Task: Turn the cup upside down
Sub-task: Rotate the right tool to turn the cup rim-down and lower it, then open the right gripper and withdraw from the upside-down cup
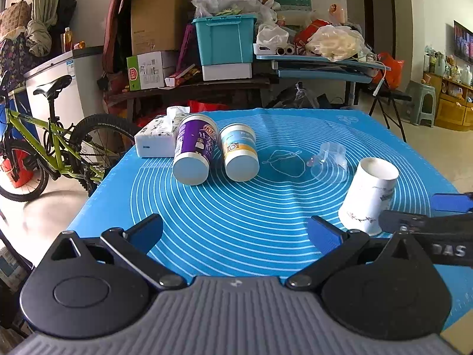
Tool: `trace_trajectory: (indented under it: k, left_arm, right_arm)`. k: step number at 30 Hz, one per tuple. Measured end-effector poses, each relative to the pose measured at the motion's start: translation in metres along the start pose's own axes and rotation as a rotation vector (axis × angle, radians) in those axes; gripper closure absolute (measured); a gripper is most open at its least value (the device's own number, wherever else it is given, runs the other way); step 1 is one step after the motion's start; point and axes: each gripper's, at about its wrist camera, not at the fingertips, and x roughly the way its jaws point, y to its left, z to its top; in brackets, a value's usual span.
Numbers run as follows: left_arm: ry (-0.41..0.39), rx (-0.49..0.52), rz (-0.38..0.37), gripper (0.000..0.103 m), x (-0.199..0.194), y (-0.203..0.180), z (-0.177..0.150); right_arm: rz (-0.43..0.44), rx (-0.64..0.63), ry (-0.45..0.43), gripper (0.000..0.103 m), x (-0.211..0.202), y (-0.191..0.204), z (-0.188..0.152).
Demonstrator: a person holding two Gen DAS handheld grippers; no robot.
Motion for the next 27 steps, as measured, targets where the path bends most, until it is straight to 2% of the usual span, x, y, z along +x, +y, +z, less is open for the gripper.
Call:
trace_trajectory:
  k: [14, 27]
  left_arm:
    - [0.007, 0.018, -0.028, 0.000, -0.020, -0.011, -0.011]
    - [0.018, 0.039, -0.045, 0.000, -0.031, -0.014, -0.020]
  right_arm:
    - [0.008, 0.014, -0.040, 0.014, -0.059, -0.005, -0.018]
    - [-0.014, 0.003, -0.016, 0.014, -0.075, -0.003, -0.024]
